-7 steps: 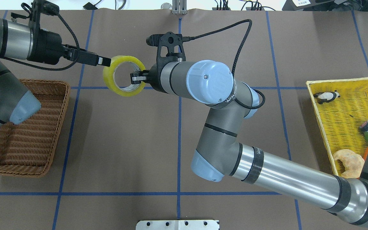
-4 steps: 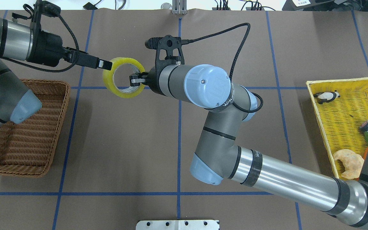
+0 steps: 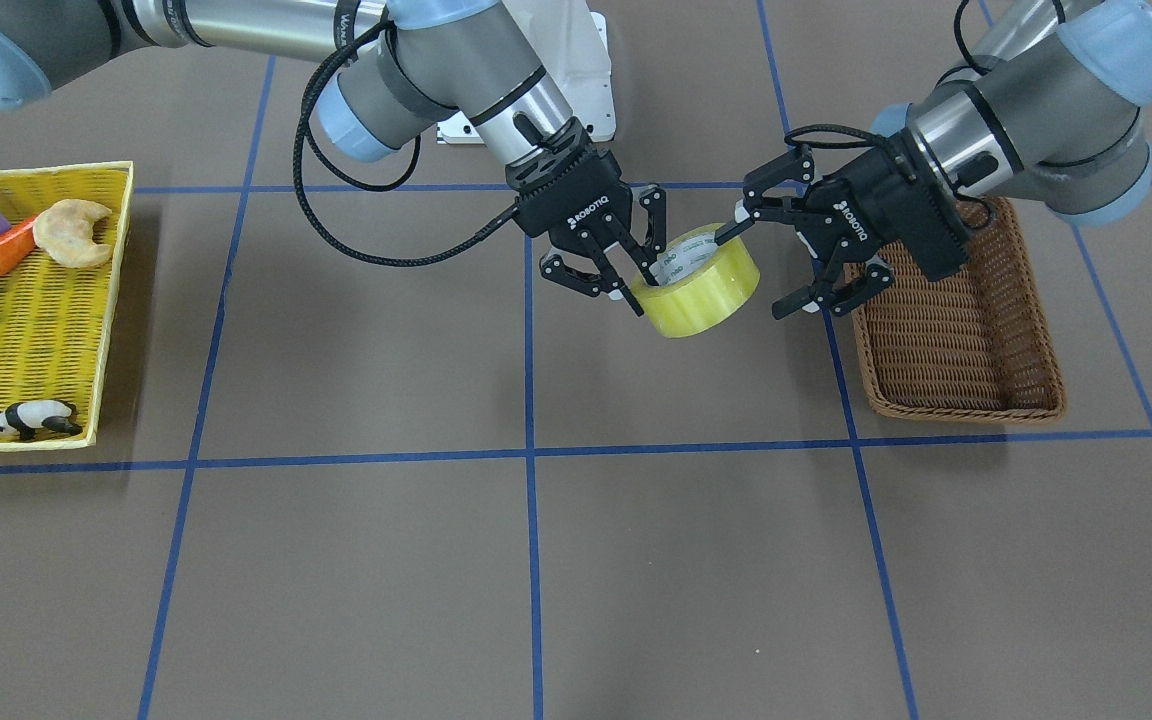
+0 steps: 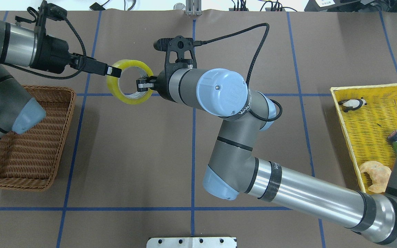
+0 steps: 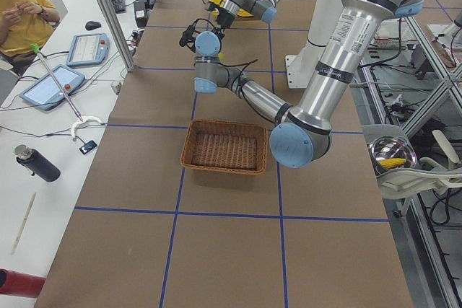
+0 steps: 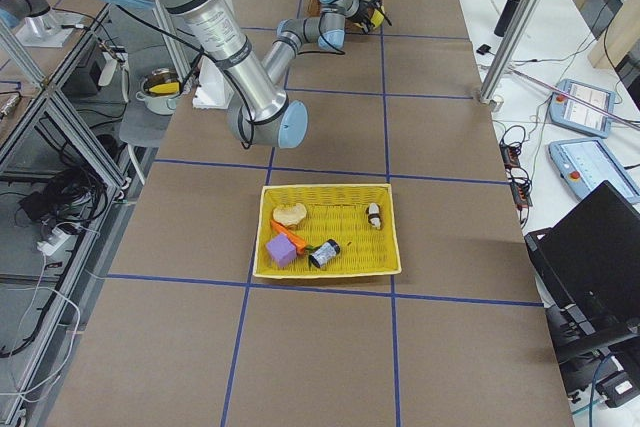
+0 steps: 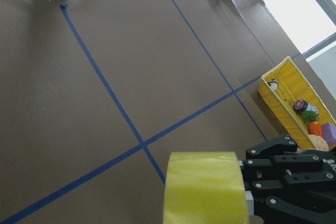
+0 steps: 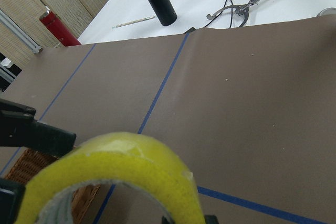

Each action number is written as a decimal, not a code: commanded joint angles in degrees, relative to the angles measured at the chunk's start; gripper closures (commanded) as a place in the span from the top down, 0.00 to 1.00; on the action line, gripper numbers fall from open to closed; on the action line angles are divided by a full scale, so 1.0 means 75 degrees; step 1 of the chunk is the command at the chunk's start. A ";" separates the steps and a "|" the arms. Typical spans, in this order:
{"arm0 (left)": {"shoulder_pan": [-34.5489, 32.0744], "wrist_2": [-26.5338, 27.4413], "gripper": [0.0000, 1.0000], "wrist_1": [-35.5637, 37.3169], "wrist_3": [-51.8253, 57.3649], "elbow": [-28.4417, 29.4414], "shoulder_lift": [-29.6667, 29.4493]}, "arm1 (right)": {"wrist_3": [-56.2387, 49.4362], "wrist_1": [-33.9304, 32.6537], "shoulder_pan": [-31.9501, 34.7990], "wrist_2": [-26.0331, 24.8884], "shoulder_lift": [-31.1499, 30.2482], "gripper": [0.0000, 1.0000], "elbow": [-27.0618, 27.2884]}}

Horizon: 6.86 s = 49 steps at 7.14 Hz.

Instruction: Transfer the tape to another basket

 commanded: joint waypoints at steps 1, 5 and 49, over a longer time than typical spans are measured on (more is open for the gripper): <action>0.0027 -0.0012 0.98 -0.0011 -0.0012 -0.0043 0.0005 | -0.0003 0.0000 -0.0024 -0.0067 0.0012 0.00 -0.0008; 0.0109 0.0000 0.17 -0.0467 0.0011 0.0027 -0.0007 | -0.0003 0.0000 -0.0024 -0.0138 0.0012 0.00 -0.0008; -0.3446 0.1717 0.98 0.2261 0.5284 -0.1343 0.4670 | -0.9847 -0.5180 0.8906 0.5781 -0.5471 1.00 0.0016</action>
